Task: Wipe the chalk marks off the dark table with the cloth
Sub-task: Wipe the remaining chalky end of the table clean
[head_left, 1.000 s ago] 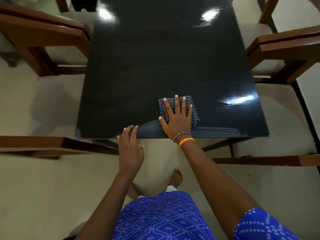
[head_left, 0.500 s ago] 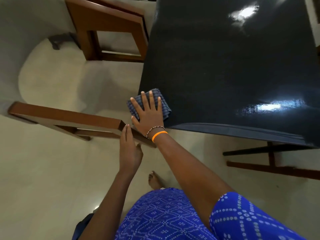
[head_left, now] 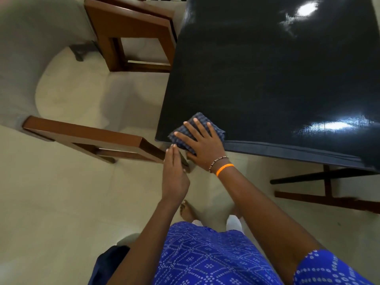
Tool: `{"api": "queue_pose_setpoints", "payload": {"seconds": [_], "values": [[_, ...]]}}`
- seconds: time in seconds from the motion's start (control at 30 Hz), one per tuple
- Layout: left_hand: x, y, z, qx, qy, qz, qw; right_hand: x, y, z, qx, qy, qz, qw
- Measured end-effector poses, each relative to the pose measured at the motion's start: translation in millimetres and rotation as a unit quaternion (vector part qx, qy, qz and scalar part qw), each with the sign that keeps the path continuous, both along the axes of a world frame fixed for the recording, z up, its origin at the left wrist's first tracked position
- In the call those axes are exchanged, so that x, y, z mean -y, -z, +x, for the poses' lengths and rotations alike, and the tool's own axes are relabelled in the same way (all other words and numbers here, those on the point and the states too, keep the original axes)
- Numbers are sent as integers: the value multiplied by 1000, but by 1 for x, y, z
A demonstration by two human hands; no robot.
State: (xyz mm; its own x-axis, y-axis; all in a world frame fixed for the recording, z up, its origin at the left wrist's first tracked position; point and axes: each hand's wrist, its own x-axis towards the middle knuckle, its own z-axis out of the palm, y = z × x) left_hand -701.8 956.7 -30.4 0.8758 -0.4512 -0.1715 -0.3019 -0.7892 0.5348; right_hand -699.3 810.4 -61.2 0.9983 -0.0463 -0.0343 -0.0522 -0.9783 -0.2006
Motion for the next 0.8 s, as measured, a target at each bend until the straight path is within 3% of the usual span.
{"api": "queue_pose_setpoints", "payload": {"seconds": [0.2, 0.8], "values": [[65, -3, -45, 52, 147, 1, 988, 83, 0, -89, 6, 99, -22, 995], [232, -10, -136, 73, 328, -19, 942, 270, -18, -320, -51, 324, -78, 941]]}}
